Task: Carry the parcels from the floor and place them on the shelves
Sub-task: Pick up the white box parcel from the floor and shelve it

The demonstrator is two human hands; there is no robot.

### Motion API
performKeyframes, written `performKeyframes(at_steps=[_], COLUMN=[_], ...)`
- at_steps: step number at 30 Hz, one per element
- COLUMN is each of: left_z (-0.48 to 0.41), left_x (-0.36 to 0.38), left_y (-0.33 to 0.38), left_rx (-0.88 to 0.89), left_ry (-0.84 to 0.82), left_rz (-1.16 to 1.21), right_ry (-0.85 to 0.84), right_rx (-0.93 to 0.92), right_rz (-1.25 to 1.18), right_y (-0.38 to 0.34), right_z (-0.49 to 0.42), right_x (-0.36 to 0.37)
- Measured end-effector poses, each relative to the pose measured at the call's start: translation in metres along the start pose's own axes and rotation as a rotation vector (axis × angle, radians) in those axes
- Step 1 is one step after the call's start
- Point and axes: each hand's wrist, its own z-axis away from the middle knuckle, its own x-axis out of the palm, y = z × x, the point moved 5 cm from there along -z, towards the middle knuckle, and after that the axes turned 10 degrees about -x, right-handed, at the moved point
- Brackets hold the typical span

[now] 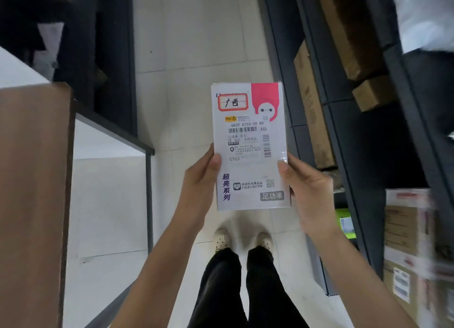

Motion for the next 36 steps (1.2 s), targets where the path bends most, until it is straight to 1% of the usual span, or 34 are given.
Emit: performKeyframes(at_steps=[5, 8, 11, 16, 21, 24, 27, 32, 36], left_z=[0.03, 0.022, -0.005, -0.085, -0.16, -0.216, -0.263, -0.377, -0.461], left_x=[-0.023, -0.034, -0.037, -0.032, -0.026, -0.029, -0.035, -0.048, -0.052], left_y=[0.056, 0.08, 0.107, 0.166, 0.256, 0.322, 0.369, 0.464, 0.546], left_rx=[0.057, 0.062, 0.061, 0.076, 0.102, 0.125, 0.146, 0.188, 0.207], left_ry=[-0.045, -0.059, -0.061, -0.037, -0.057, -0.083, -0.067, -0.119, -0.199], left_rz=[-0.047, -0.055, -0.072, -0.045, 0.007, 0.032, 0.028, 0.006, -0.104], right_ry=[0.037, 0.059, 0.103, 0.141, 0.145, 0.134, 0.129, 0.22, 0.362], right_rx=[0.0, 0.004, 0.003, -0.01, -0.071, -0.115, -0.155, -0.224, -0.256], right_rz=[0.009, -0.012, -0.012, 0.004, -0.003, 0.005, -0.003, 0.016, -0.021], right_y=[-0.056, -0.072, -0.081, -0.098, -0.154, -0.197, -0.225, -0.269, -0.302], right_z=[0.018, 0.009, -0.02, -0.111, -0.214, -0.29, -0.348, -0.467, -0.547], right_x=[0.019, 0.029, 0.04, 0.057, 0.071, 0.087, 0.107, 0.148, 0.176])
